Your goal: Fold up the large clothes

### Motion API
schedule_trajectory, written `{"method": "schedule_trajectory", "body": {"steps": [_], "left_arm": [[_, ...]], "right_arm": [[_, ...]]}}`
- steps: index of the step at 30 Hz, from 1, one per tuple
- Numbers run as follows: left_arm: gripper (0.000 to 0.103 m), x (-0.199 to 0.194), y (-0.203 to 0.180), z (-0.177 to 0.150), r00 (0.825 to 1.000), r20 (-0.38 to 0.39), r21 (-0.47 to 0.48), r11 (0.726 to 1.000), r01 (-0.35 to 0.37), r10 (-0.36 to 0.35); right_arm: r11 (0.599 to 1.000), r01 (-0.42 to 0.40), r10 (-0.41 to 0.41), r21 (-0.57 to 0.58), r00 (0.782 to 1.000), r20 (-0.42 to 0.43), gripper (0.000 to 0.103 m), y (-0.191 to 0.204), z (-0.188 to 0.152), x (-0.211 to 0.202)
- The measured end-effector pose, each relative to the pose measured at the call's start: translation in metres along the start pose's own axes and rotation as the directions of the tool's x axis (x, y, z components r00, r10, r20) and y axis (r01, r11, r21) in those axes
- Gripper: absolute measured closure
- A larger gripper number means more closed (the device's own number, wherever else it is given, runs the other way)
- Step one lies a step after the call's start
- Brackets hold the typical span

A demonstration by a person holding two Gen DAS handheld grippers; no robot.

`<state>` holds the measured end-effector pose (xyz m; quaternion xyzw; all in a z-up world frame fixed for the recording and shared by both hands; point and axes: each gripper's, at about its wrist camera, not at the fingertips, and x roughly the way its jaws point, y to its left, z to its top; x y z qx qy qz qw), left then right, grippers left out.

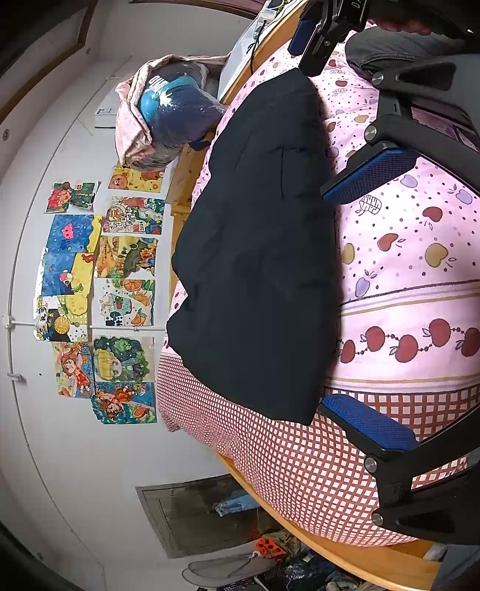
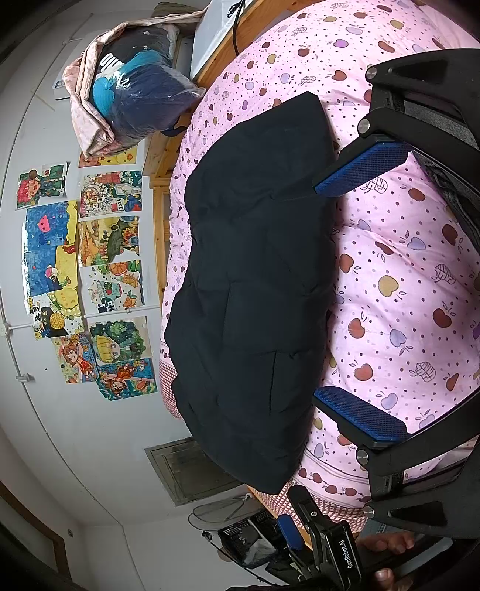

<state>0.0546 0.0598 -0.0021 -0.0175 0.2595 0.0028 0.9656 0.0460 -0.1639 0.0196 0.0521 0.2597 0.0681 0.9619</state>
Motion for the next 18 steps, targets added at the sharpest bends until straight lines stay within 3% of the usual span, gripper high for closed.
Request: {"method": "schedule_trajectory", "body": {"steps": [18], "left_arm": [[0.000, -0.0001, -0.0009, 0.0002, 1.000, 0.000, -0.001, 1.000, 0.001, -0.001]], "right_arm": [[1.000, 0.000, 0.000, 0.001, 1.000, 0.000, 0.002, -0.0004, 0.0005, -0.0001]]}}
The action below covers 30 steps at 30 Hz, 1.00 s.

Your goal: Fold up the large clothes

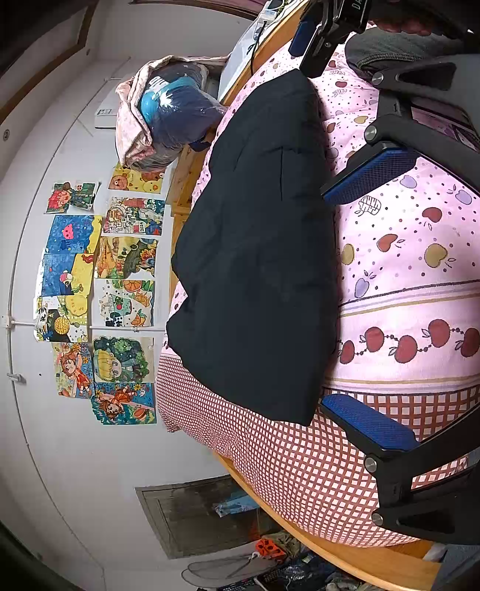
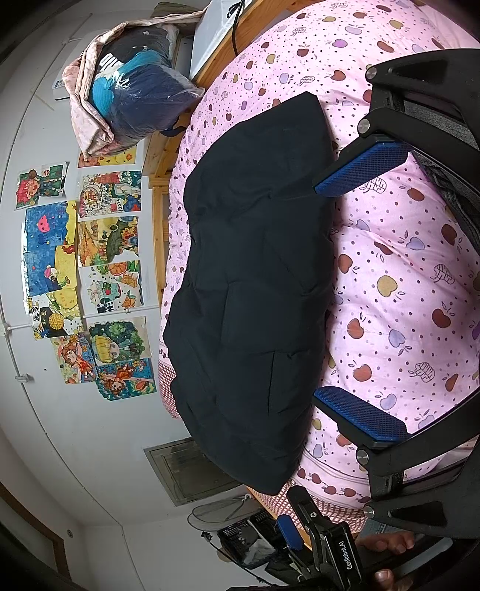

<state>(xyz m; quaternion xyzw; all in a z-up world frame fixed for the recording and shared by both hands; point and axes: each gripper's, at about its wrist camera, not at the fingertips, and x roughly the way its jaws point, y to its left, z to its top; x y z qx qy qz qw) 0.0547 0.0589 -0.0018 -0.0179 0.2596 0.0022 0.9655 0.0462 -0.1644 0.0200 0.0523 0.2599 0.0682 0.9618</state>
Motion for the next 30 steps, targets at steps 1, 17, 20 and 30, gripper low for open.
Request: {"method": "schedule_trajectory", "body": {"steps": [1, 17, 20, 30], "left_arm": [[0.000, -0.0002, -0.0002, -0.0001, 1.000, 0.000, 0.000, 1.000, -0.001, 0.001], [0.000, 0.0000, -0.0012, -0.0010, 1.000, -0.001, 0.001, 1.000, 0.000, 0.000], [0.000, -0.0003, -0.0027, -0.0035, 1.000, -0.001, 0.002, 1.000, 0.004, -0.004], [0.000, -0.0007, -0.0044, -0.0056, 1.000, -0.002, 0.004, 1.000, 0.008, -0.008]], "right_arm": [[1.000, 0.000, 0.000, 0.000, 1.000, 0.000, 0.002, 0.0003, -0.0003, 0.0001], [1.000, -0.001, 0.001, 0.000, 1.000, -0.002, 0.002, 0.0006, -0.0013, 0.0003], [1.000, 0.000, 0.000, 0.000, 1.000, -0.003, 0.002, 0.0014, -0.0020, 0.0005], [1.000, 0.000, 0.000, 0.001, 1.000, -0.003, 0.002, 0.0008, -0.0024, 0.0005]]}}
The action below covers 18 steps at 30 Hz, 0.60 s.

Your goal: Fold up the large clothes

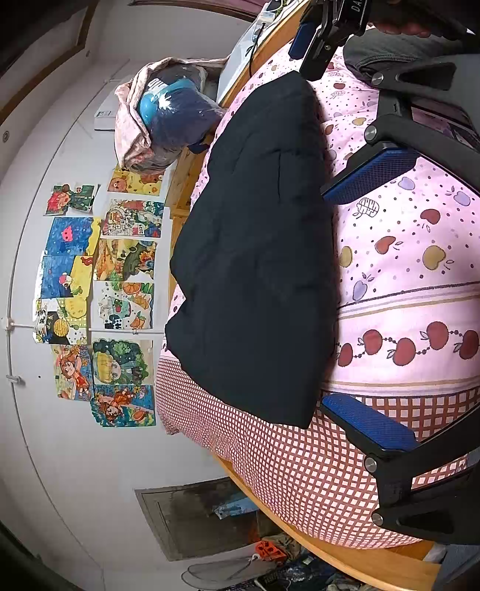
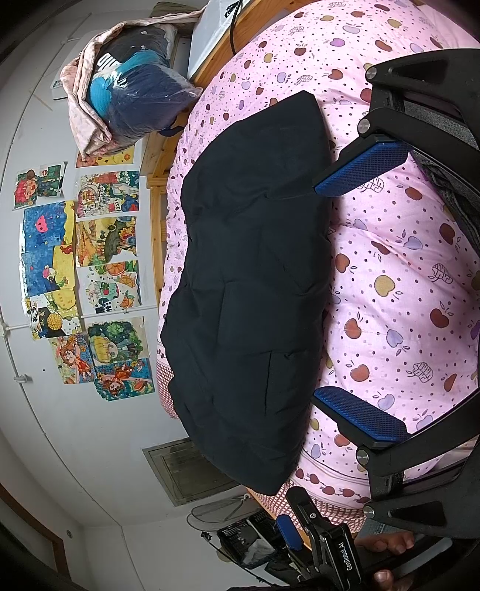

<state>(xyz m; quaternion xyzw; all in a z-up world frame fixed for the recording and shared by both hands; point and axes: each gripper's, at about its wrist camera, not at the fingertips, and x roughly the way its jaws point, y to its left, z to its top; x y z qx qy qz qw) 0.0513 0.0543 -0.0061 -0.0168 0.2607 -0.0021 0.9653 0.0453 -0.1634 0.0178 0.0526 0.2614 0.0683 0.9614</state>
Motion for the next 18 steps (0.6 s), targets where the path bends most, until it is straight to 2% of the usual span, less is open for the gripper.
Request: {"method": "schedule_trajectory", "body": {"steps": [18], "left_arm": [[0.000, -0.0008, -0.0023, -0.0050, 0.999, 0.003, 0.010, 0.999, 0.037, -0.037]], "right_arm": [[1.000, -0.001, 0.001, 0.003, 1.000, -0.005, 0.002, -0.0009, -0.0052, 0.0015]]}}
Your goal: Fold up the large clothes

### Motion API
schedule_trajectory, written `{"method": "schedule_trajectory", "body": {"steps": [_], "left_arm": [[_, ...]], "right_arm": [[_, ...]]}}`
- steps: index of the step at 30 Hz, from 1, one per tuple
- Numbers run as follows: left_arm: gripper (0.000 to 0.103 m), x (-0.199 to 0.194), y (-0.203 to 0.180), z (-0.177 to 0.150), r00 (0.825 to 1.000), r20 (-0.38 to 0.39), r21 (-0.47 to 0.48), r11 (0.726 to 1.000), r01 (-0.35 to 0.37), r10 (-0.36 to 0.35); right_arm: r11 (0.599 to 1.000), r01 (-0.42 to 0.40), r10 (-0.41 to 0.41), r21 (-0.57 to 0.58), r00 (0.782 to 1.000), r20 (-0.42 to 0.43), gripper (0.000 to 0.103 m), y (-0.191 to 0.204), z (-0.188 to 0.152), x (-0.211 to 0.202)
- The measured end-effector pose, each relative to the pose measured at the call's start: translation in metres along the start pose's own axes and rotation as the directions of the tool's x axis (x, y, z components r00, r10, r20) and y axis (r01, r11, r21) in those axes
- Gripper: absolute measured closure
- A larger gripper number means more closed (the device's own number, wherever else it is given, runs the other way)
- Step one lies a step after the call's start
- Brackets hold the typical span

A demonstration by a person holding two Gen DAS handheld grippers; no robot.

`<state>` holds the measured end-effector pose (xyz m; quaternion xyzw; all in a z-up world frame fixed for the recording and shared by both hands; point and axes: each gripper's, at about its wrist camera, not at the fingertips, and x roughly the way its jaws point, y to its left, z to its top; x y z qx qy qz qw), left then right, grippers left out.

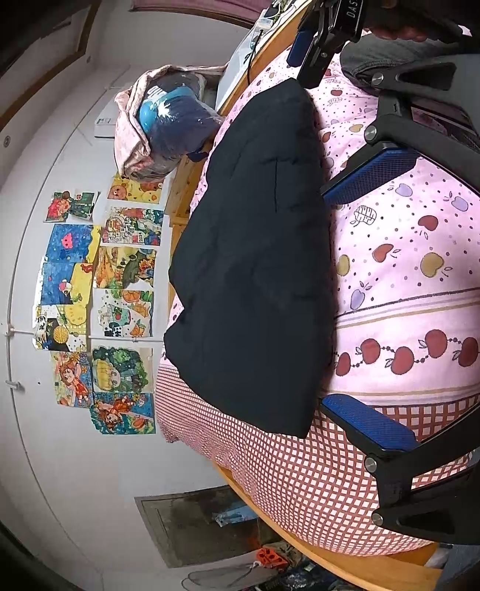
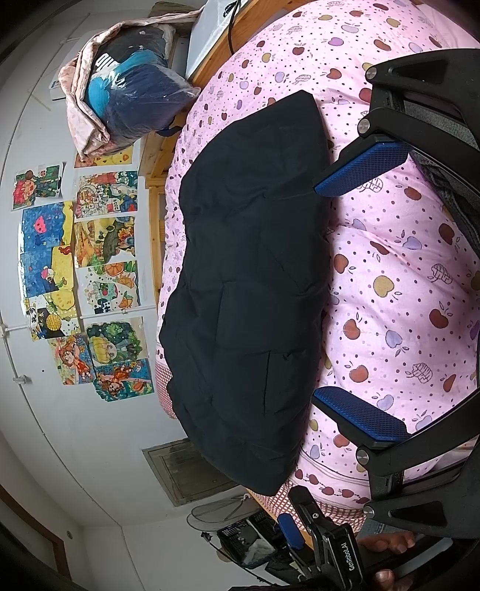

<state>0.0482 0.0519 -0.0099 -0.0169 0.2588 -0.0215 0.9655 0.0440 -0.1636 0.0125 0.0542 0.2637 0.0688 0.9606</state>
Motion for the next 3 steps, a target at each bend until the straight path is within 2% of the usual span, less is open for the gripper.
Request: {"method": "schedule_trajectory", "body": {"steps": [3], "left_arm": [[0.000, 0.0007, -0.0002, 0.0006, 1.000, -0.006, 0.008, 1.000, -0.003, 0.003]], "right_arm": [[1.000, -0.001, 0.001, 0.002, 1.000, 0.000, 0.002, -0.0008, -0.0024, 0.0003]]}}
